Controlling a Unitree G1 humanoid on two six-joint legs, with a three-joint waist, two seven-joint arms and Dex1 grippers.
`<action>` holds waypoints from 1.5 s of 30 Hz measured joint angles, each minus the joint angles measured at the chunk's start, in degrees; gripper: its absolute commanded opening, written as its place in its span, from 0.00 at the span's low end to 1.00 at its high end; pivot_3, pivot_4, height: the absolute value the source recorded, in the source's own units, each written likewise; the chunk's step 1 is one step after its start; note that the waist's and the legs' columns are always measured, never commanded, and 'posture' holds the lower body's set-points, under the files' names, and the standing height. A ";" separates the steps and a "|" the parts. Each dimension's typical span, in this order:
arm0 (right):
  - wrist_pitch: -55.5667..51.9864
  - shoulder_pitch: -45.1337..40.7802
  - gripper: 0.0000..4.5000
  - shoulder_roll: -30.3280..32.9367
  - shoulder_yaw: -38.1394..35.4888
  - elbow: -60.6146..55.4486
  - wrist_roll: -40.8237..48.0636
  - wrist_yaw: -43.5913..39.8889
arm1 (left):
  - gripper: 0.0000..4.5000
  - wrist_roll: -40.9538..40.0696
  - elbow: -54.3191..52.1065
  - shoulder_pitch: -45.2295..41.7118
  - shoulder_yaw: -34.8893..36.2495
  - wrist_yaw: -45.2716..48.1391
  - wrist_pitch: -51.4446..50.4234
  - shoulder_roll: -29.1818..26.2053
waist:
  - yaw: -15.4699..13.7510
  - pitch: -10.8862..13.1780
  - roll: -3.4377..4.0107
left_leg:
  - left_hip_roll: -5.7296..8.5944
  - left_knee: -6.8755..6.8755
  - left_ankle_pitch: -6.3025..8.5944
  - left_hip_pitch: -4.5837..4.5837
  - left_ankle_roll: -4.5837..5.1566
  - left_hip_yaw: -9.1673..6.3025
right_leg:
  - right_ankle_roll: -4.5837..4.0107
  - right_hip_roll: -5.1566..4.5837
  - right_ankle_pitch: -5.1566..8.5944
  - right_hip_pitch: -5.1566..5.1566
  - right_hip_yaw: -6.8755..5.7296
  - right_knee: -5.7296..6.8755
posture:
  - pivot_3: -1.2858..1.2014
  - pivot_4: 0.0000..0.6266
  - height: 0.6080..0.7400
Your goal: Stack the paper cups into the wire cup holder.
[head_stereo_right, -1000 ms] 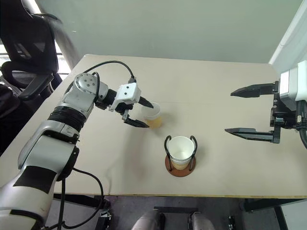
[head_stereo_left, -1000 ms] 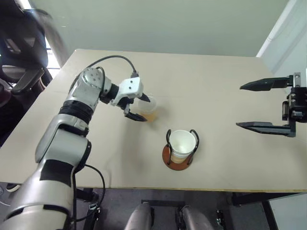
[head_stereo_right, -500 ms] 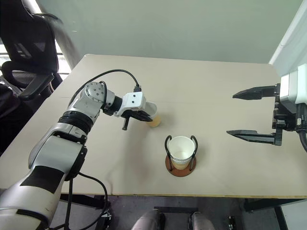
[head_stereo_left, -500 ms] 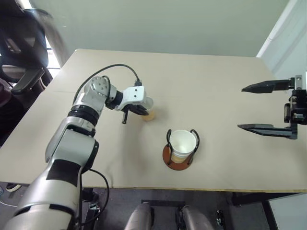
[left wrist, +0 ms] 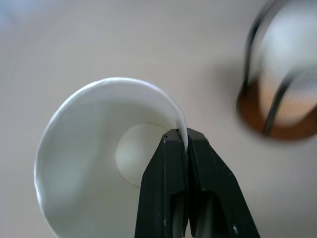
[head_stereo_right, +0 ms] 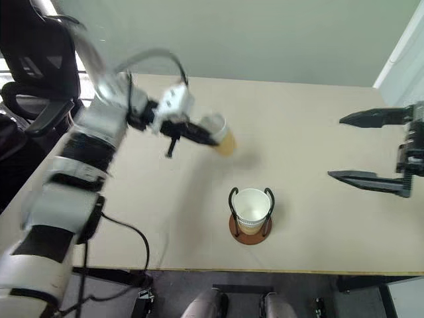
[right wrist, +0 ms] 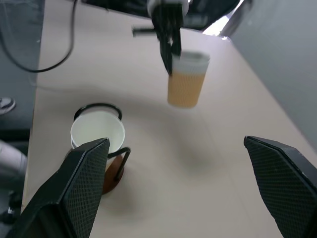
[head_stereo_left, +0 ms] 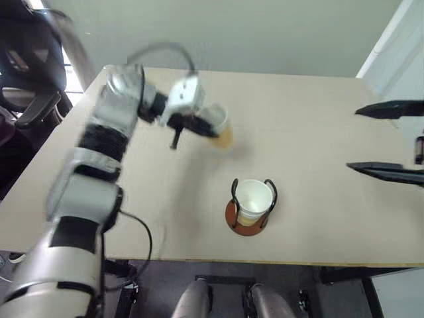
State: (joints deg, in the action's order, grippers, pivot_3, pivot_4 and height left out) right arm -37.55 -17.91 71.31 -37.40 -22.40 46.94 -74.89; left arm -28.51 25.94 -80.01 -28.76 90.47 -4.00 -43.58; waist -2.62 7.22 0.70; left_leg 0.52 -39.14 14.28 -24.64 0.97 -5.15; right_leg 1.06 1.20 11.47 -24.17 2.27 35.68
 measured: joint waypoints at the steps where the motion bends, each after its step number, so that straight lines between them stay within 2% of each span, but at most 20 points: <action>1: -0.86 1.96 1.00 0.05 -1.94 -0.20 -0.04 -0.76 | 0.01 -6.12 -6.70 -1.74 -1.94 0.04 -2.48 -2.48 | -0.02 -0.03 0.06 | 0.01 0.03 0.07 0.11 0.06 0.03 | 0.05 0.00 0.04 0.12 0.08 -0.10 | 0.52 0.24 1.00; 4: -3.16 4.88 1.00 -0.04 -6.03 -0.86 0.14 -1.37 | 0.01 -16.69 -16.17 -3.43 -7.11 0.09 -3.75 -5.87 | -0.06 -0.13 0.43 | 0.08 0.10 0.21 0.51 0.19 0.28 | 0.18 -0.03 0.16 0.36 0.59 -0.06 | 0.52 0.24 1.00; 8: -5.70 7.23 1.00 -0.83 -10.48 -3.93 1.17 -0.55 | 0.01 -23.09 -20.38 -3.82 -16.51 0.12 -1.99 -8.57 | 0.57 -0.09 0.40 | 0.03 0.06 0.62 0.76 0.89 0.66 | 0.15 -0.03 0.25 0.31 0.89 0.31 | 0.52 0.24 1.00; 12: -7.59 8.68 1.00 -1.35 -12.30 -5.89 1.56 0.91 | 0.01 -22.17 -19.57 -6.54 -25.80 0.12 4.01 -9.26 | 0.95 -0.07 0.43 | 0.02 -0.03 0.64 0.78 0.95 0.72 | 0.07 -0.03 0.14 0.31 0.98 0.30 | 0.52 0.24 1.00; 17: -10.28 10.33 1.00 -1.41 -16.45 -9.44 2.81 2.07 | 0.01 -17.48 -12.23 -8.87 -32.69 0.12 11.65 -5.59 | 1.00 -0.02 0.44 | 0.05 -0.16 0.57 0.70 1.00 0.76 | -0.22 -0.03 0.10 0.29 1.08 0.27 | 0.52 0.24 1.00; 28: -12.60 13.02 1.00 -1.41 -20.00 -11.75 3.34 3.24 | 0.01 -16.39 -6.63 -9.67 -36.86 0.13 16.42 -3.02 | 0.97 -0.02 0.45 | 0.05 -0.14 0.80 0.58 1.15 0.86 | 0.20 -0.05 -0.01 0.20 1.11 0.23 | 0.52 0.24 1.00; 34: -12.44 13.84 1.00 -1.44 -19.99 -11.87 3.32 4.14 | 0.01 -16.03 -4.30 -9.51 -36.88 0.14 16.81 -0.31 | 0.90 -0.02 0.45 | 0.06 -0.13 0.91 0.58 1.21 0.91 | 0.30 -0.09 0.06 0.20 1.12 0.21 | 0.52 0.24 1.00; 42: -12.19 14.47 1.00 -1.49 -19.99 -11.83 3.29 4.55 | 0.01 -16.83 -3.73 -9.47 -36.88 0.16 15.83 -0.30 | 0.90 -0.02 0.45 | 0.06 -0.13 0.92 0.59 1.22 0.94 | 0.31 -0.11 0.09 0.21 1.13 0.20 | 0.52 0.24 1.00; 45: -11.98 14.60 1.00 -1.49 -19.98 -11.82 3.27 4.58 | 0.15 -17.35 -4.15 -9.47 -36.88 0.18 15.01 -0.46 | 0.91 -0.02 0.45 | 0.06 -0.13 0.92 0.59 1.22 0.95 | 0.31 -0.11 0.09 0.21 1.13 0.21 | 0.52 0.24 1.00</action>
State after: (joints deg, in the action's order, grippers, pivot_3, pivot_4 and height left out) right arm -49.53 -3.31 69.83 -57.39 -34.22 50.21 -70.32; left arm -45.85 21.79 -89.48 -65.64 90.64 11.01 -44.04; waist -1.71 7.19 1.14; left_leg 0.58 -39.27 15.20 -24.05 2.18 -4.20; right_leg 1.37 1.09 11.56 -23.96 3.40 35.89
